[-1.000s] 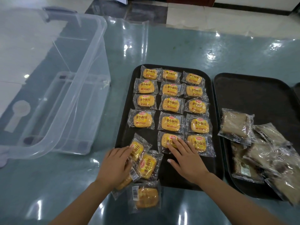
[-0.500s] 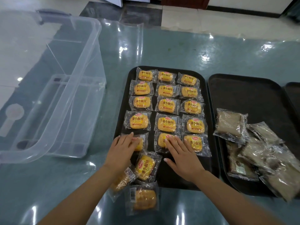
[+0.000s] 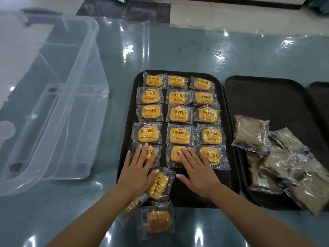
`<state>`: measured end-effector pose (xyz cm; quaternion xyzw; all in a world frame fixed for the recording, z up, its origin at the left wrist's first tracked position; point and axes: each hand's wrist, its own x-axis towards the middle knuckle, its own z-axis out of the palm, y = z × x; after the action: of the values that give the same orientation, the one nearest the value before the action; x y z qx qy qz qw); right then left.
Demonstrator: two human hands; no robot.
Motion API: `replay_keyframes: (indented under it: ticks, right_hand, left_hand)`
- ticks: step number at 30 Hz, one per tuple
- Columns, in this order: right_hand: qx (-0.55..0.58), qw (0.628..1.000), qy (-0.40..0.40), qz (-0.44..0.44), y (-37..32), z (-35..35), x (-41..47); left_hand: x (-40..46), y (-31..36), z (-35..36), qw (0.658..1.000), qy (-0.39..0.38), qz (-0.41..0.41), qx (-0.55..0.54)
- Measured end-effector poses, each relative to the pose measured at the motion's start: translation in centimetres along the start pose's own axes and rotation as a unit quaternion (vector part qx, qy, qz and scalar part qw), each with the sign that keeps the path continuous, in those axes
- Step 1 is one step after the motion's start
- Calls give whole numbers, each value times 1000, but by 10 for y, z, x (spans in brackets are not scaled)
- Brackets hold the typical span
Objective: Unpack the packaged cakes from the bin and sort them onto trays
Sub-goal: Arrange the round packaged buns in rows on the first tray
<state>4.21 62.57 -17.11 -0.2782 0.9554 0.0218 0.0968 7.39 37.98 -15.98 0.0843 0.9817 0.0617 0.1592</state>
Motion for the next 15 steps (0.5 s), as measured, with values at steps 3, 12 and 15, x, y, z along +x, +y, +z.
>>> replay_keyframes:
  ticks: [3, 12, 15]
  right_hand:
    - [-1, 1000, -1, -3, 0, 0, 1]
    - [25, 993, 37, -108, -14, -13, -12]
    - [32, 982, 16, -188, -30, -10, -19]
  left_hand:
    - [0, 5, 0, 1000, -3, -5, 12]
    - [-35, -20, 9, 997, 68, 13, -34]
    - [-61, -20, 12, 992, 89, 1, -85]
